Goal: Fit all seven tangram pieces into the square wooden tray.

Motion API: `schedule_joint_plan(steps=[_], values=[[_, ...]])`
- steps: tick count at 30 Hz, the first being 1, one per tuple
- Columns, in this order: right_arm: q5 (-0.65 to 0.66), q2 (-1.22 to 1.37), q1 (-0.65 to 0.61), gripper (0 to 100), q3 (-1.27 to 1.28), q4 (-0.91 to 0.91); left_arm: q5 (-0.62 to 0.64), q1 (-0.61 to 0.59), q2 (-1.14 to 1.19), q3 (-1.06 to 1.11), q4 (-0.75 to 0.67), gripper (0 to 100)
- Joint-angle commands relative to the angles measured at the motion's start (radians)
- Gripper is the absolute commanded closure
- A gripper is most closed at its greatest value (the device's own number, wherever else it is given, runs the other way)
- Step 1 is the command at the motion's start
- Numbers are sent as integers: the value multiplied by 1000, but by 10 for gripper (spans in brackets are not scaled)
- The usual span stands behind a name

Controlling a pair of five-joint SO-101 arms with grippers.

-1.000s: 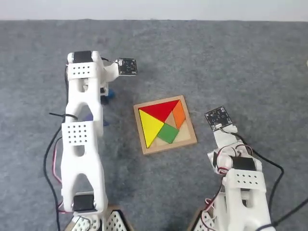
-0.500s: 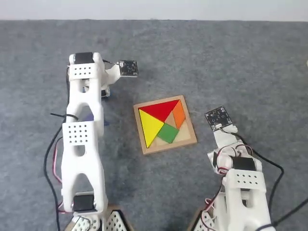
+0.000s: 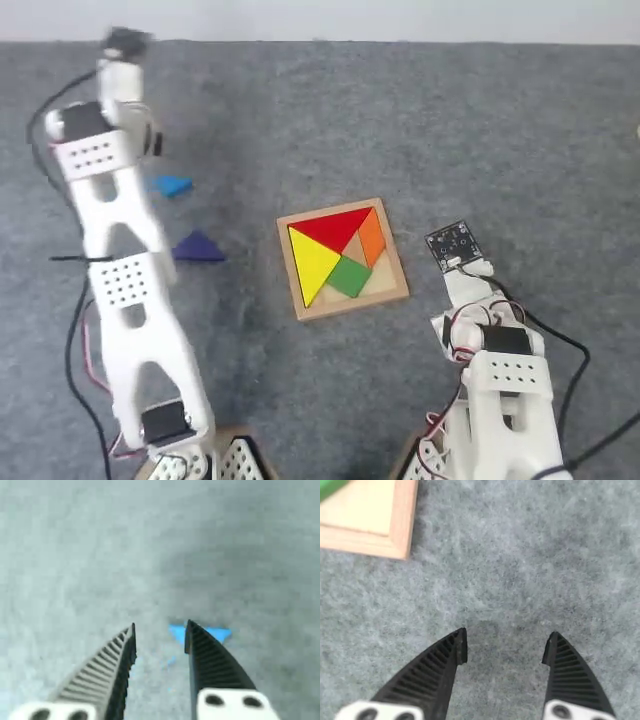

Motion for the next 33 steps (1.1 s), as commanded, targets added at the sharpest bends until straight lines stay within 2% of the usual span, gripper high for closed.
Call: schedule_joint_plan(steps=[1, 8, 23, 26, 29, 33], values=[[11, -21, -1, 745, -5, -15, 150, -35, -5, 12, -6, 838], [11, -18, -1, 745, -3, -13, 244, -15, 61, 31, -92, 837], [3, -27, 7, 745, 0, -21, 252, -12, 135, 30, -330, 836], [5, -27, 5, 745, 23, -47, 252, 0, 137, 38, -342, 836], [5, -27, 5, 745, 34, -73, 232, 17, 137, 119, -342, 836], [2, -27, 5, 745, 35, -77, 80, 34, 126, 245, -290, 841]])
